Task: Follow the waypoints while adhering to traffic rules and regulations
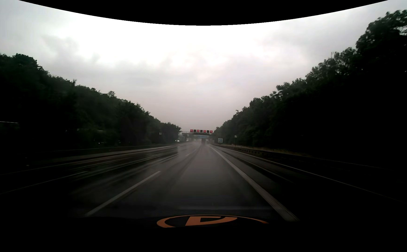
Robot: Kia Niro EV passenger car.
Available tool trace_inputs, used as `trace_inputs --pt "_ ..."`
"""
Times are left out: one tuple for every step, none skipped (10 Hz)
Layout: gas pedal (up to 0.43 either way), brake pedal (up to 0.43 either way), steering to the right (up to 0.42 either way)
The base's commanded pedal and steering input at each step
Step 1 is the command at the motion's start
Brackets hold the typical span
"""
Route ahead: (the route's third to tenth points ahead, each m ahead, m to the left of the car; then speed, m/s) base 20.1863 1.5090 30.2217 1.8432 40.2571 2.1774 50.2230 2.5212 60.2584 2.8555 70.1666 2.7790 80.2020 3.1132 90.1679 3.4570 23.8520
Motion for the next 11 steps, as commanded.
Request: trace_inputs --pt "0.0 0.0 -0.002" --pt "0.0 0.0 -0.002" --pt "0.0 0.0 -0.002" --pt "0.0 0.0 -0.002" --pt "0.0 0.0 -0.002" --pt "0.0 0.0 -0.002" --pt "0.0 0.0 -0.002" --pt "0.0 0.0 -0.002" --pt "0.0 0.0 -0.002" --pt "0.0 0.0 -0.002" --pt "0.0 0.0 -0.002"
